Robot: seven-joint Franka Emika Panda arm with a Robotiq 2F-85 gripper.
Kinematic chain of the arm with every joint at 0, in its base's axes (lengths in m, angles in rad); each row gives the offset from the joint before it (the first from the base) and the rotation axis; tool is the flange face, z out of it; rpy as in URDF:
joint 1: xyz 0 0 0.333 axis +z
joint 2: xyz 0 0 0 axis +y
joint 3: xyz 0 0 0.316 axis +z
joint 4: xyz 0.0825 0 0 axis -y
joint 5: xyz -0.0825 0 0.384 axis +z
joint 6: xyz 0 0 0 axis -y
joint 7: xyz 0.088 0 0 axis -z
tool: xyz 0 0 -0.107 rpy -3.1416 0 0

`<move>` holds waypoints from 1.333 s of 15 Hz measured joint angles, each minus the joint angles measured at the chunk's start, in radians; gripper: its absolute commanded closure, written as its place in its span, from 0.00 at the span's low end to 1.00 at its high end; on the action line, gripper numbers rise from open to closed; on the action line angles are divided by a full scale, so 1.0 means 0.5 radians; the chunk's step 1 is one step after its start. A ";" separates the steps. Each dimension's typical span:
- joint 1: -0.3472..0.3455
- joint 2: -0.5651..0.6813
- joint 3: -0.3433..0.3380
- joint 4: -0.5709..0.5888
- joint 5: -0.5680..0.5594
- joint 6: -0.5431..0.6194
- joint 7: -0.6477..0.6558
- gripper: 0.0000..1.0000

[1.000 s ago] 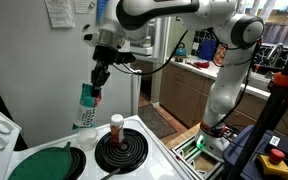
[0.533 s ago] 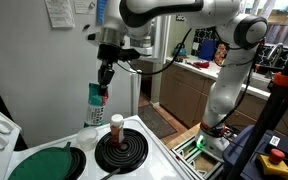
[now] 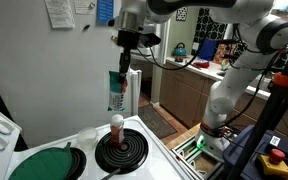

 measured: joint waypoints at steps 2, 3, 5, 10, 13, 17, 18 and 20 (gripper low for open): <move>-0.002 -0.111 -0.014 -0.022 -0.074 -0.115 0.175 1.00; -0.004 -0.163 -0.021 -0.033 -0.103 -0.180 0.257 0.99; 0.000 -0.198 -0.023 -0.037 -0.108 -0.196 0.272 0.99; -0.001 -0.154 -0.025 -0.036 -0.108 -0.193 0.270 1.00; -0.003 -0.150 -0.026 -0.036 -0.109 -0.194 0.280 1.00; -0.066 -0.221 -0.062 -0.054 -0.207 -0.257 0.463 1.00; -0.089 -0.256 -0.077 -0.057 -0.241 -0.296 0.514 1.00; -0.138 -0.345 -0.116 -0.062 -0.320 -0.398 0.603 1.00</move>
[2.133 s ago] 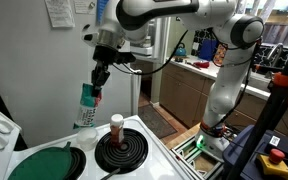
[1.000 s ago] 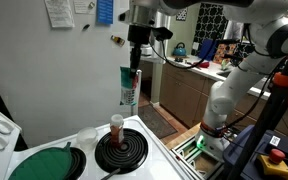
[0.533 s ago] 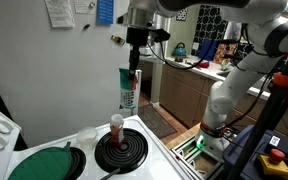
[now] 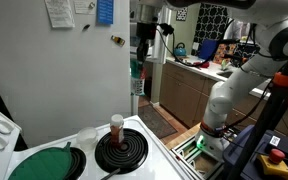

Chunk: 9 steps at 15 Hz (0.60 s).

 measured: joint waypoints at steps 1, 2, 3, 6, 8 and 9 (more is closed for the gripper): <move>-0.027 -0.048 -0.022 -0.002 -0.040 -0.050 0.034 1.00; -0.058 -0.100 -0.044 -0.005 -0.078 -0.097 0.067 1.00; -0.091 -0.149 -0.066 -0.007 -0.117 -0.131 0.094 1.00; -0.214 -0.278 -0.124 -0.016 -0.226 -0.163 0.166 1.00; -0.285 -0.326 -0.141 -0.024 -0.271 -0.163 0.175 0.99; -0.287 -0.324 -0.138 -0.024 -0.270 -0.163 0.172 0.99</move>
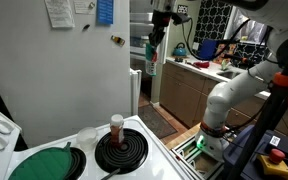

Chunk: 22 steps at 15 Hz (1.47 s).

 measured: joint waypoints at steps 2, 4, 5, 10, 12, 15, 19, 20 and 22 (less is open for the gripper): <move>0.000 0.011 0.013 0.000 0.001 0.000 0.000 0.99; 0.000 0.014 0.016 0.000 0.001 0.000 0.000 0.99; 0.000 0.014 0.016 0.000 0.001 0.000 0.000 0.99; -0.055 0.008 0.005 0.001 -0.016 0.000 0.062 1.00; -0.141 -0.008 -0.016 0.010 -0.083 0.000 0.127 1.00; -0.283 -0.035 -0.060 0.045 -0.226 0.001 0.199 1.00; -0.472 -0.047 -0.107 0.113 -0.462 0.006 0.281 1.00; -0.522 -0.046 -0.115 0.138 -0.525 0.014 0.306 1.00; -0.613 -0.038 -0.128 0.183 -0.629 0.075 0.368 0.99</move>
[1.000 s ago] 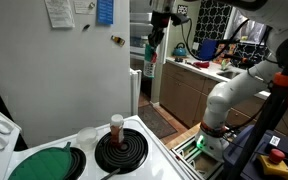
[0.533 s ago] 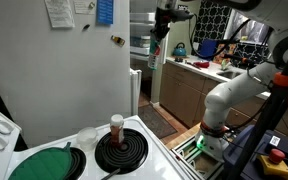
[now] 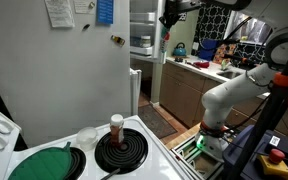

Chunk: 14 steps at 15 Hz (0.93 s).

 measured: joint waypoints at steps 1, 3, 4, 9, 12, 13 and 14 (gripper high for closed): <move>-0.037 0.006 -0.007 0.015 -0.024 0.058 0.044 0.99; -0.083 0.019 -0.017 0.026 -0.038 0.126 0.090 0.99; -0.090 0.024 -0.018 0.028 -0.039 0.130 0.098 0.99; -0.090 0.027 -0.017 0.034 -0.039 0.130 0.116 0.99; -0.089 0.027 -0.017 0.036 -0.039 0.131 0.116 1.00; -0.089 0.029 -0.016 0.036 -0.040 0.130 0.116 1.00; -0.089 0.035 -0.012 0.040 -0.051 0.139 0.111 1.00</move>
